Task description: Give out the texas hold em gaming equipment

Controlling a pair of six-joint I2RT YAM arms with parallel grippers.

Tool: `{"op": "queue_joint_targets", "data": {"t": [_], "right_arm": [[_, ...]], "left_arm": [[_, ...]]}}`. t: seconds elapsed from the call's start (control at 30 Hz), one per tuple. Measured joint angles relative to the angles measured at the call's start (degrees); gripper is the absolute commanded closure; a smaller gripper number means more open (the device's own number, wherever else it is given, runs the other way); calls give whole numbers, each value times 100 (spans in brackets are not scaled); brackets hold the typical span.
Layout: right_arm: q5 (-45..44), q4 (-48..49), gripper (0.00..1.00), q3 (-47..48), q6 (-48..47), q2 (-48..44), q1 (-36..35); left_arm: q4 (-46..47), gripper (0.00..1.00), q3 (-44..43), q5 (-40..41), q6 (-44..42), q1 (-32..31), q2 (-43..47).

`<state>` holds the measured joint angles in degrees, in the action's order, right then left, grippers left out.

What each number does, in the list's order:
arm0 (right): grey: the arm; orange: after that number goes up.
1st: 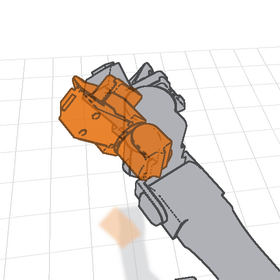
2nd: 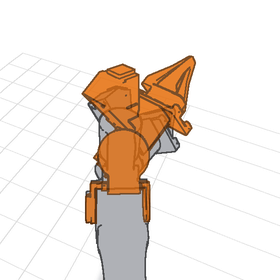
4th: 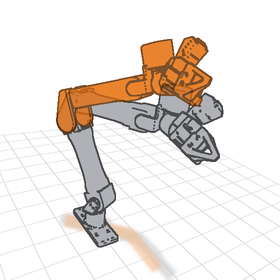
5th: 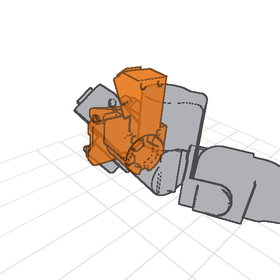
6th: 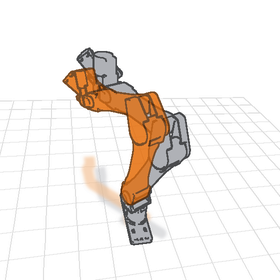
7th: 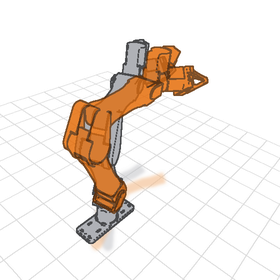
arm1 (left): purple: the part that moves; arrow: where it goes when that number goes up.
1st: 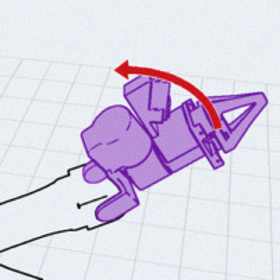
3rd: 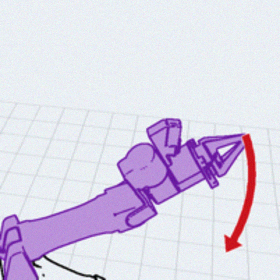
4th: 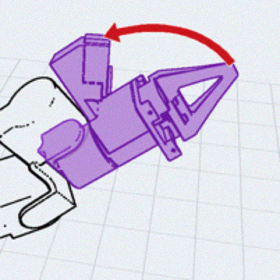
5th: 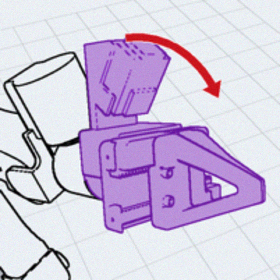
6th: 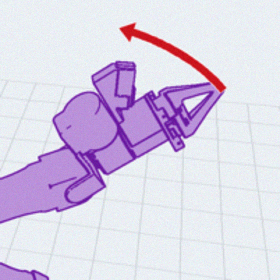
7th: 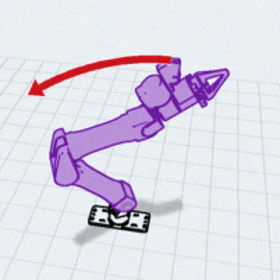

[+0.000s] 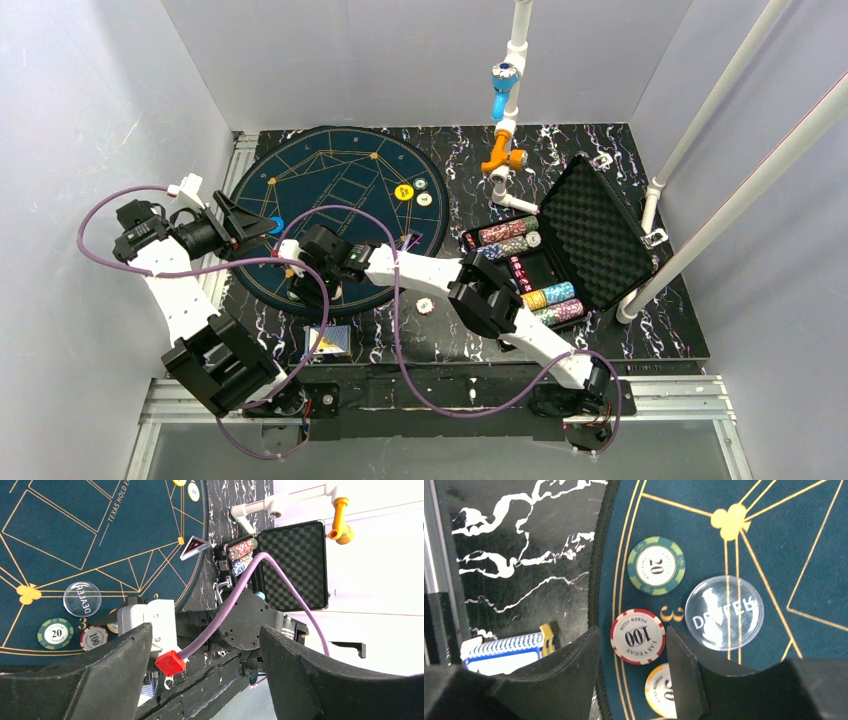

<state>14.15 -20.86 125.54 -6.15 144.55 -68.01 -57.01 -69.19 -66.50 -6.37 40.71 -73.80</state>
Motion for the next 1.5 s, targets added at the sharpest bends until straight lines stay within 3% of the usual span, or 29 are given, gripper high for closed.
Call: {"op": "queue_joint_targets", "data": {"t": [0.4,0.67,0.8,1.03,1.13,1.37,1.5], "right_arm": [[289,-173,40,-634,26,-1001,72],[275,-409,39,-2218,-391,-2380,761],[203,-697,39,-3244,-769,-3311,1132],[68,-1104,39,-4662,-1381,-5097,1322],[-55,-1172,39,-5351,-1530,-5722,1757],[-343,-1064,41,-6118,-1532,-6002,3567],[-522,-831,41,-6275,-1434,-6002,4004]], "left_arm": [[-4,24,-48,-15,0,0,-2],[-13,26,-319,37,-203,-59,-164],[-118,26,-337,365,-586,-411,-310],[-350,27,-337,1436,-1370,-1873,-389],[-348,27,-262,1987,-1733,-2741,-345],[-120,28,138,3145,-2100,-4631,-210],[236,28,317,3845,-2063,-5840,-205]]}}
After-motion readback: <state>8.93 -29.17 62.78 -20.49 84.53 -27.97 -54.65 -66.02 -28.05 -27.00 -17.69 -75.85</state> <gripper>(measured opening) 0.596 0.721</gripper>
